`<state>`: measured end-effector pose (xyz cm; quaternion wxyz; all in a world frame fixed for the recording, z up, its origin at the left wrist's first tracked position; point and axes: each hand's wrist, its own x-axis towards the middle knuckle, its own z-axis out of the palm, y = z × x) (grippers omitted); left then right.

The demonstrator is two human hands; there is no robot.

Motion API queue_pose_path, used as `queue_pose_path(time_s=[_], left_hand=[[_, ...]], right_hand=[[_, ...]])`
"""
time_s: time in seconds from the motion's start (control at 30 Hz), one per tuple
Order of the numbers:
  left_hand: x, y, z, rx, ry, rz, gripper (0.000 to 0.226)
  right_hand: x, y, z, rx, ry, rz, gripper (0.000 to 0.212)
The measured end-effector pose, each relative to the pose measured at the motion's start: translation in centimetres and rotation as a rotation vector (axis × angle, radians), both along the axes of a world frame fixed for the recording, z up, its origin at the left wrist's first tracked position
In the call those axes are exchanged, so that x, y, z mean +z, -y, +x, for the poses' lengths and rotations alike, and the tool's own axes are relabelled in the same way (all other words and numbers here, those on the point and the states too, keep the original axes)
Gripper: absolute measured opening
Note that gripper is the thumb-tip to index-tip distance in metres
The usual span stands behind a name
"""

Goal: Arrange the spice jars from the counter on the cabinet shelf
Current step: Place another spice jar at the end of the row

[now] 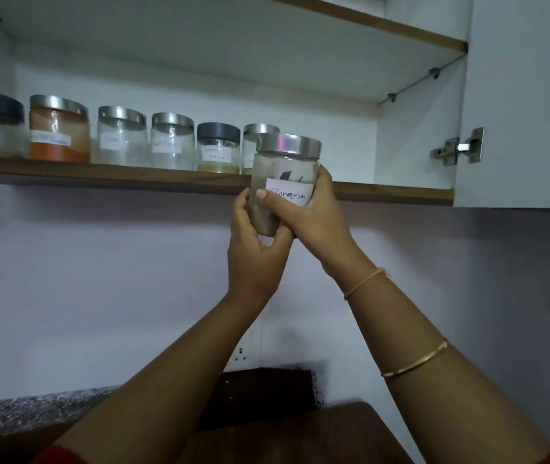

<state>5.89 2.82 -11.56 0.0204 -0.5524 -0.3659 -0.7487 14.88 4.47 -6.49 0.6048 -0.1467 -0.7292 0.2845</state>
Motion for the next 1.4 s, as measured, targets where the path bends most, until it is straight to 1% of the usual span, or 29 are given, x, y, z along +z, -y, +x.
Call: queue_pose_path(time_s=[0.1, 0.17, 0.23, 0.3, 0.37, 0.47, 0.6, 0.67, 0.7, 0.83, 0.9, 0.97, 1.03, 1.17, 1.33, 1.4], left_hand=[[2.1, -1.7, 0.5, -0.033, -0.053, 0.032, 0.08], [3.4, -2.6, 0.5, -0.054, -0.114, 0.04, 0.077], [4.7, -3.6, 0.4, -0.008, -0.211, 0.031, 0.071], [5.7, -4.6, 0.2, 0.121, -0.334, 0.016, 0.066], [6.5, -5.5, 0.0, 0.301, -0.437, 0.02, 0.067], [7.7, -6.6, -0.3, 0.541, -0.522, 0.014, 0.073], [7.8, -7.8, -0.7, 0.819, -0.625, -0.055, 0.06], [7.1, -8.5, -1.2, 0.959, -0.7, -0.062, 0.059], [6.7, -8.8, -1.5, 1.012, -0.718, -0.031, 0.057], [6.2, -10.1, -2.1, 1.154, -0.715, 0.115, 0.033], [6.2, -10.5, -2.1, 1.192, -0.705, 0.159, 0.026], [6.2, -10.8, -2.2, 1.209, -0.699, 0.199, 0.024], [6.1, -10.9, -2.3, 1.217, -0.702, 0.229, 0.024], [6.1, -11.1, -2.3, 1.223, -0.691, 0.258, 0.024], [6.0, -11.2, -2.3, 1.231, -0.677, 0.262, 0.025], [6.0, -11.4, -2.4, 1.238, -0.676, 0.274, 0.025]], right_hand=[[2.0, -1.6, 0.5, -0.037, -0.052, 0.042, 0.06], [3.3, -2.8, 0.9, -0.065, -0.072, 0.072, 0.06], [4.4, -4.1, 1.2, -0.103, -0.074, 0.095, 0.06], [5.2, -5.4, 1.3, -0.138, -0.074, 0.107, 0.059], [5.8, -6.6, 1.4, -0.153, -0.077, 0.099, 0.056], [6.9, -7.8, 1.5, -0.143, -0.102, 0.083, 0.057], [7.7, -9.3, 1.7, -0.238, -0.04, 0.166, 0.068], [8.0, -10.5, 1.8, -0.235, 0.001, 0.106, 0.071], [8.3, -11.1, 1.8, -0.243, 0.029, 0.068, 0.071], [10.1, -13.3, 2.2, -0.172, 0.183, -0.077, 0.069], [11.0, -14.4, 2.0, -0.175, 0.245, -0.137, 0.079], [11.8, -15.3, 1.5, -0.225, 0.302, -0.193, 0.096], [12.4, -16.1, 0.8, -0.257, 0.36, -0.22, 0.104], [13.0, -17.5, -0.4, -0.278, 0.416, -0.252, 0.105], [13.7, -18.6, -1.8, -0.288, 0.504, -0.275, 0.111], [13.8, -19.1, -2.1, -0.299, 0.555, -0.265, 0.106]])
